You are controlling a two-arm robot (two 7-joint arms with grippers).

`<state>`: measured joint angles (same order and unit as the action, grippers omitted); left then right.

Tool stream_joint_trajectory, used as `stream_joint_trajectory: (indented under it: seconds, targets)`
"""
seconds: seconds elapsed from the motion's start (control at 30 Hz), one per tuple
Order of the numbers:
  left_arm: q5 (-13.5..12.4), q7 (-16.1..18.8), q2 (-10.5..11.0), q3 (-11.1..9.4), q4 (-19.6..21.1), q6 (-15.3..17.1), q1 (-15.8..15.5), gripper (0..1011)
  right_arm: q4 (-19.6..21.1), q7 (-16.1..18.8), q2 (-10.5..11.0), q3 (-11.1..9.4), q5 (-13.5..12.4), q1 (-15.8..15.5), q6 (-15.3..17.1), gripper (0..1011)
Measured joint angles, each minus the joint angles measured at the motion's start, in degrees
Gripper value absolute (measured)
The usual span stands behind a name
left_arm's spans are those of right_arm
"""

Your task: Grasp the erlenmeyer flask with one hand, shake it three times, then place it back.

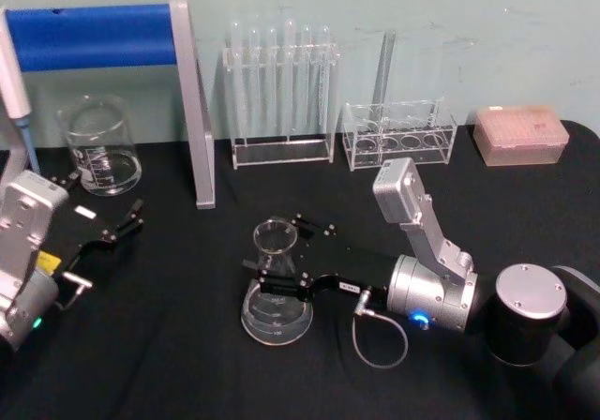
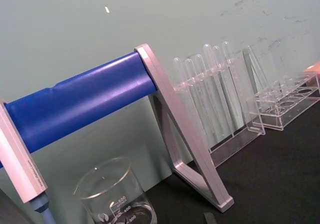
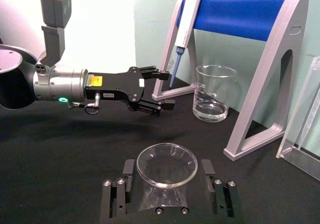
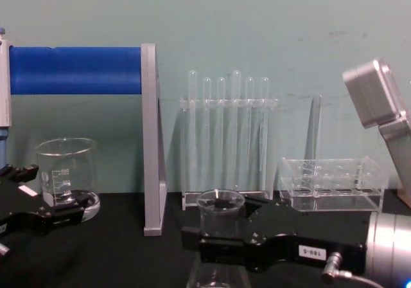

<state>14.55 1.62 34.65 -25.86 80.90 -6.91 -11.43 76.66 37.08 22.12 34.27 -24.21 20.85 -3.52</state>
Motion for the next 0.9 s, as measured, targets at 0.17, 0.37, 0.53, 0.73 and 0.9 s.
stream_joint_trajectory:
  seconds: [0.17, 0.37, 0.53, 0.73, 0.9]
  targets:
    - [0.00, 0.00, 0.00, 0.00, 0.00, 0.00, 0.00, 1001, 0.02, 0.01, 0.02, 0.00, -0.05, 0.00, 0.03, 693]
    - [0.00, 0.00, 0.00, 0.00, 0.00, 0.00, 0.00, 1001, 0.02, 0.07, 0.03, 0.00, -0.08, 0.00, 0.05, 510]
    - [0.00, 0.00, 0.00, 0.00, 0.00, 0.00, 0.00, 1001, 0.02, 0.08, 0.03, 0.00, -0.10, 0.00, 0.08, 450]
    - [0.00, 0.00, 0.00, 0.00, 0.00, 0.00, 0.00, 1001, 0.02, 0.10, 0.07, -0.03, -0.22, -0.03, 0.10, 450]
    - [0.00, 0.00, 0.00, 0.00, 0.00, 0.00, 0.00, 1001, 1.49, 0.24, 0.83, -0.70, -0.89, -0.50, 0.70, 450]
